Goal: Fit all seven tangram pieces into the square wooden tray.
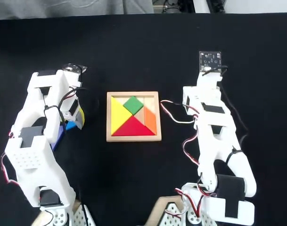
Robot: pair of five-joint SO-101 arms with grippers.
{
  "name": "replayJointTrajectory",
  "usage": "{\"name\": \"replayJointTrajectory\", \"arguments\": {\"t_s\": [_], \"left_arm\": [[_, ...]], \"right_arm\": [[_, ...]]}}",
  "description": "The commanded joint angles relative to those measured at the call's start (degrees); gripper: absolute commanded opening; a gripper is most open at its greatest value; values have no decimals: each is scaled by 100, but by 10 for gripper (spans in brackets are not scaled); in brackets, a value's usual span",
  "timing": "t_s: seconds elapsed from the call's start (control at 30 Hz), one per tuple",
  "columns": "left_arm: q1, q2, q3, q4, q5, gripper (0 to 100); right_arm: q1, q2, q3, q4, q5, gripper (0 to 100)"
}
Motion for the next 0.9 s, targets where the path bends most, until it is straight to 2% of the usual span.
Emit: {"name": "replayJointTrajectory", "arguments": {"t_s": [0.0, 0.13, 0.3, 0.47, 0.63, 0.87], "left_arm": [[154, 9, -207, -229, 114, 154], [154, 9, -207, -211, 114, 94], [198, -44, -365, -193, 114, 102], [611, -554, -1191, 299, -18, 102], [1534, -967, -1657, 695, -1319, 102], [2501, -985, -1719, 176, -2637, 102]], "right_arm": [[-62, 31, -251, -97, 44, 15], [-62, 31, -259, -97, 44, 15], [-62, 31, -259, -97, 44, 15], [-62, 31, -259, -97, 44, 15], [-18, 22, -268, -97, 44, 13], [167, 4, -277, -105, 0, 12]]}}
